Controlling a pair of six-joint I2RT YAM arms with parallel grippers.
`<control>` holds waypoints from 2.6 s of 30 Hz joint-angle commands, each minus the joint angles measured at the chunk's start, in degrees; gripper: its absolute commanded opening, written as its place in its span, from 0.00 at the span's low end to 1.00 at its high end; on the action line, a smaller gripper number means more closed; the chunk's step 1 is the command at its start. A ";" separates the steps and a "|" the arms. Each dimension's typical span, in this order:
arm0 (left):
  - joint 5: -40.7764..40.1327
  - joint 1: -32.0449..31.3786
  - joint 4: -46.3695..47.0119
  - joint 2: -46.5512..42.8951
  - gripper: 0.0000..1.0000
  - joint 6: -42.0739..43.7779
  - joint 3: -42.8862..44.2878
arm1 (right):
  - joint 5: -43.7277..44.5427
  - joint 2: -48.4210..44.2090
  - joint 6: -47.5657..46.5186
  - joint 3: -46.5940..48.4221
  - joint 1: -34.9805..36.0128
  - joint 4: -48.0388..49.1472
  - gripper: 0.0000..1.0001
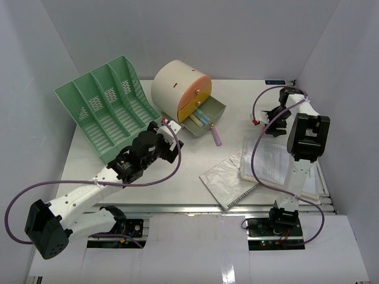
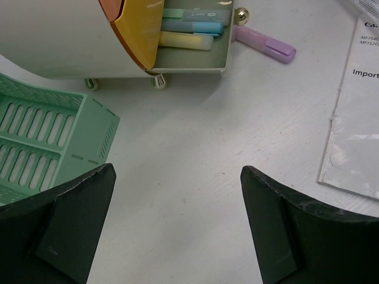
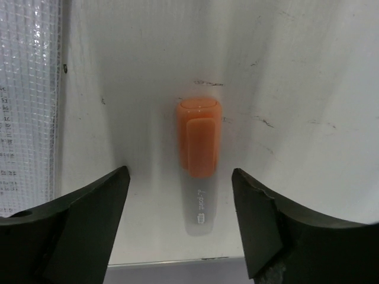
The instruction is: Organize the desk
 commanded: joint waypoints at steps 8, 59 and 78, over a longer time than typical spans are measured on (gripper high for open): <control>-0.75 0.70 1.16 0.14 0.98 0.16 -0.38 | -1.24 3.99 2.50 3.84 -0.09 -5.09 0.44; -2.07 1.04 1.60 0.59 0.98 1.03 -1.01 | -22.83 -14.26 44.03 -5.20 32.61 34.96 0.26; -1.19 1.22 1.07 -1.57 0.98 0.80 -0.46 | -17.48 -32.08 76.17 -24.87 31.81 40.14 0.77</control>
